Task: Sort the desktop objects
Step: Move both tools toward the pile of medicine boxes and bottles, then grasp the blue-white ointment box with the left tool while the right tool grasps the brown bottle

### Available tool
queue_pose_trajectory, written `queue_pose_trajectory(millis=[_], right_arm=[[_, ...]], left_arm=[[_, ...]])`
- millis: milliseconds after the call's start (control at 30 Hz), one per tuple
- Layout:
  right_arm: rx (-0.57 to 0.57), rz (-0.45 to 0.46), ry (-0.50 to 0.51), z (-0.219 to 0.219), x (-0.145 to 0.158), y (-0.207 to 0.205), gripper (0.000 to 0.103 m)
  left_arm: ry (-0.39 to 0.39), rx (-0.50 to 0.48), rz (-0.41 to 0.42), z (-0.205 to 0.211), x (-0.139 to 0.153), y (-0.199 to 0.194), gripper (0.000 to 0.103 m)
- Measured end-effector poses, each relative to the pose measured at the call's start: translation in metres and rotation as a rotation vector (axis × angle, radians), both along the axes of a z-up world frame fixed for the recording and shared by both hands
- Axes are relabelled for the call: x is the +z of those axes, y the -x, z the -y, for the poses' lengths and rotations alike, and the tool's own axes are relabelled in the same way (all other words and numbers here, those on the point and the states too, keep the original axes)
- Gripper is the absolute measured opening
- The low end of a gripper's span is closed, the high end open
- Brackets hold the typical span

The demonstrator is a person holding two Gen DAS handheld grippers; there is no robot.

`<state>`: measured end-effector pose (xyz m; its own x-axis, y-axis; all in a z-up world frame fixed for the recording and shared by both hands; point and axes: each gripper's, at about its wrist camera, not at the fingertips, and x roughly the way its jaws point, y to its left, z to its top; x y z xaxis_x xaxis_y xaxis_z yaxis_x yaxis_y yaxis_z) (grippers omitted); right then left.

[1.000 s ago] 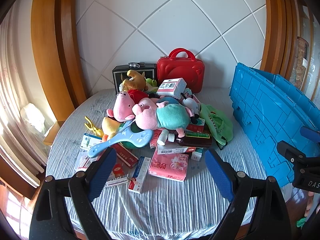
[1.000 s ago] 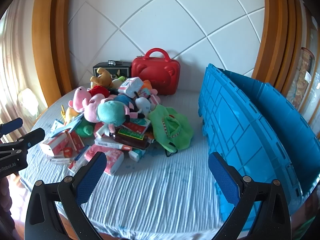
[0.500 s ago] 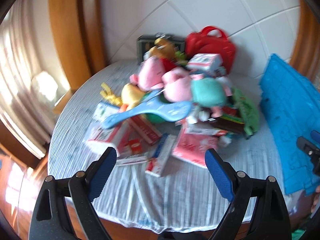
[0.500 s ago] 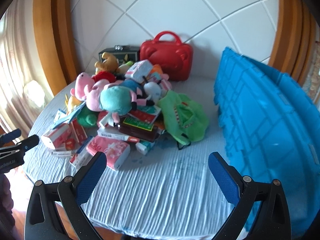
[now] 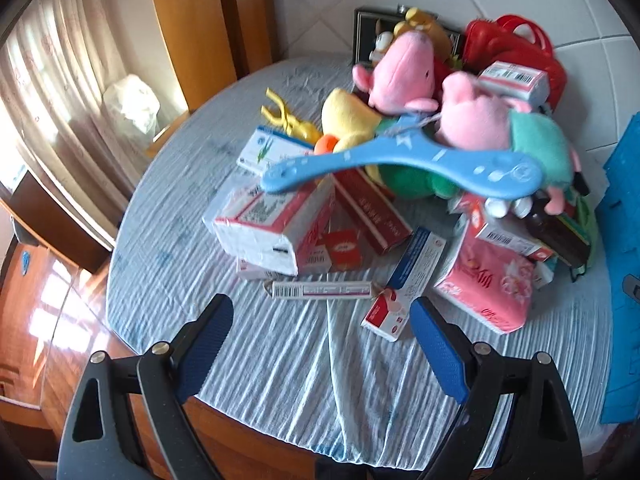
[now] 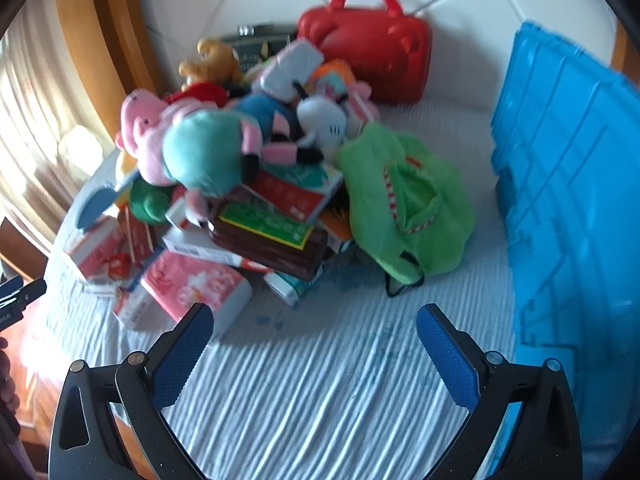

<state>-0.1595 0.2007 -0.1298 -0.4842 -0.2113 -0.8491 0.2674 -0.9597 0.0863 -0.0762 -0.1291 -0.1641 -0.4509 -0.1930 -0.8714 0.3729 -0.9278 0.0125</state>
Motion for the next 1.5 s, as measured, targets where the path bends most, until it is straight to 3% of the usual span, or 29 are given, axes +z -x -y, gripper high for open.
queue_pose_trajectory(millis=[167,300,533,567,667,733,900,967,1133,1333,1500], right_arm=[[0.018,0.076,-0.007,0.005,-0.033,0.014,0.103],[0.012,0.105,-0.055,0.01,-0.049,0.02,0.103],[-0.065,0.137,-0.056,0.005,-0.065,0.024,0.103],[-0.069,0.141,-0.063,0.007,-0.067,0.024,0.099],[-0.081,0.151,-0.077,0.012,-0.072,0.025,0.077],[-0.093,0.164,-0.062,0.014,-0.077,0.025,0.077],[-0.099,0.17,-0.047,0.023,-0.085,0.034,0.077],[-0.103,0.17,-0.026,0.027,-0.086,0.04,0.077],[-0.086,0.135,-0.032,0.038,-0.078,0.049,0.077],[-0.06,0.09,-0.073,0.041,-0.057,0.05,0.08],[0.017,0.004,-0.109,0.051,-0.033,0.051,0.097]], left_arm=[[-0.034,-0.022,0.068,-0.004,-0.034,0.009,0.091],[-0.048,-0.103,0.093,-0.018,-0.054,0.026,0.091],[-0.068,-0.245,0.111,-0.038,-0.087,0.072,0.091],[-0.07,-0.261,0.115,-0.04,-0.091,0.078,0.091],[-0.073,-0.298,0.135,-0.045,-0.105,0.093,0.09],[-0.038,-0.325,0.131,-0.049,-0.108,0.099,0.091],[-0.088,-0.343,0.187,-0.049,-0.129,0.112,0.09],[-0.076,-0.342,0.184,-0.05,-0.133,0.113,0.087],[-0.075,-0.382,0.156,-0.053,-0.126,0.116,0.048],[-0.07,-0.392,0.153,-0.055,-0.125,0.122,0.047],[-0.093,-0.371,0.168,-0.056,-0.122,0.127,0.043]])
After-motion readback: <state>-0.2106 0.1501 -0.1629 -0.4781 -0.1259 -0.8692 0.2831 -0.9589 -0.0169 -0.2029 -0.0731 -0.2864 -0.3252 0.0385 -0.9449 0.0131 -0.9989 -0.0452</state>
